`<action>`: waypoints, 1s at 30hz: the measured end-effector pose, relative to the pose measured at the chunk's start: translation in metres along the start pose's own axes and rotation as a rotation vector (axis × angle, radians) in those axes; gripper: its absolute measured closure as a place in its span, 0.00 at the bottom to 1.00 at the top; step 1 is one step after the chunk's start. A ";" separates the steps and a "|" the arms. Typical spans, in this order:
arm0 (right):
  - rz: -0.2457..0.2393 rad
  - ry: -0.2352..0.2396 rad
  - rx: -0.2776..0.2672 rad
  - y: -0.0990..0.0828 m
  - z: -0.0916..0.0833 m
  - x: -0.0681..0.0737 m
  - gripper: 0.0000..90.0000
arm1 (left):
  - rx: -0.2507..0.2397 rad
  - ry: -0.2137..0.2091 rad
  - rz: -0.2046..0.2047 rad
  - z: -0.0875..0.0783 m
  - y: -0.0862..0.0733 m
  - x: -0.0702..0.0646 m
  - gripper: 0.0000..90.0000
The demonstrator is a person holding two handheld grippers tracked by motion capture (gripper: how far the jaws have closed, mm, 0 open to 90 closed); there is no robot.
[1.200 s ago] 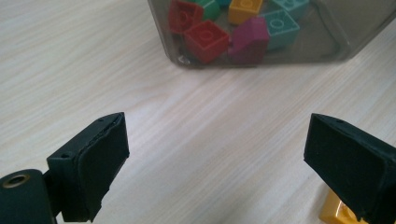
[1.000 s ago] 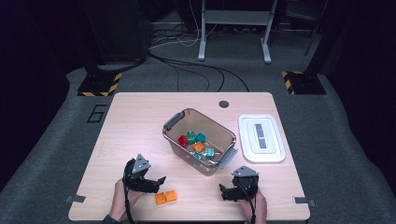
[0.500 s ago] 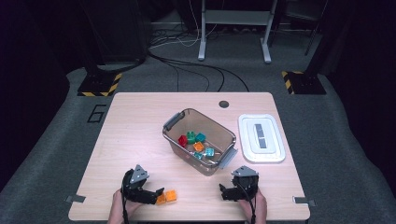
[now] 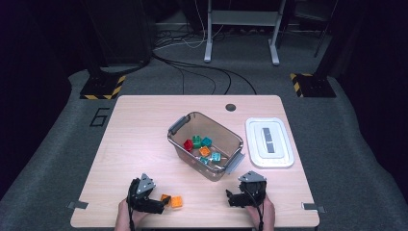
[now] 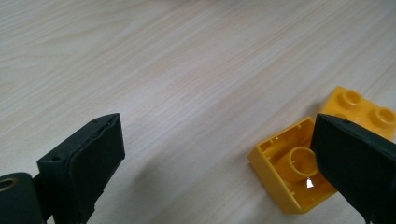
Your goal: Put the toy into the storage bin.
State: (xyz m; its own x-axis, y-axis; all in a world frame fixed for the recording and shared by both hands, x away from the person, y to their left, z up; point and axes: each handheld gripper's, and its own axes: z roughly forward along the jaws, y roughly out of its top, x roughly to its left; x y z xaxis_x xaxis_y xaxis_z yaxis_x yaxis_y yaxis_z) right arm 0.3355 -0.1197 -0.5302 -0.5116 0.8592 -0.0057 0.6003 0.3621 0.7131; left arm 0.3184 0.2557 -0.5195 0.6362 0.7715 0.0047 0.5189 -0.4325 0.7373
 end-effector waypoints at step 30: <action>0.003 0.000 0.001 0.000 0.000 0.000 0.00 | -0.018 0.047 -0.097 0.018 0.023 0.018 0.04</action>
State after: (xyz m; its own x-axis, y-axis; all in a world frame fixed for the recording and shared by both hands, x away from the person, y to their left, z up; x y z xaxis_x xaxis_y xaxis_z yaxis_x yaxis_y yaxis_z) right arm 0.3353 -0.1195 -0.5302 -0.5097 0.8603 -0.0034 0.6024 0.3597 0.7126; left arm 0.3518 0.2510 -0.5143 0.5556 0.8306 -0.0360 0.5660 -0.3462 0.7482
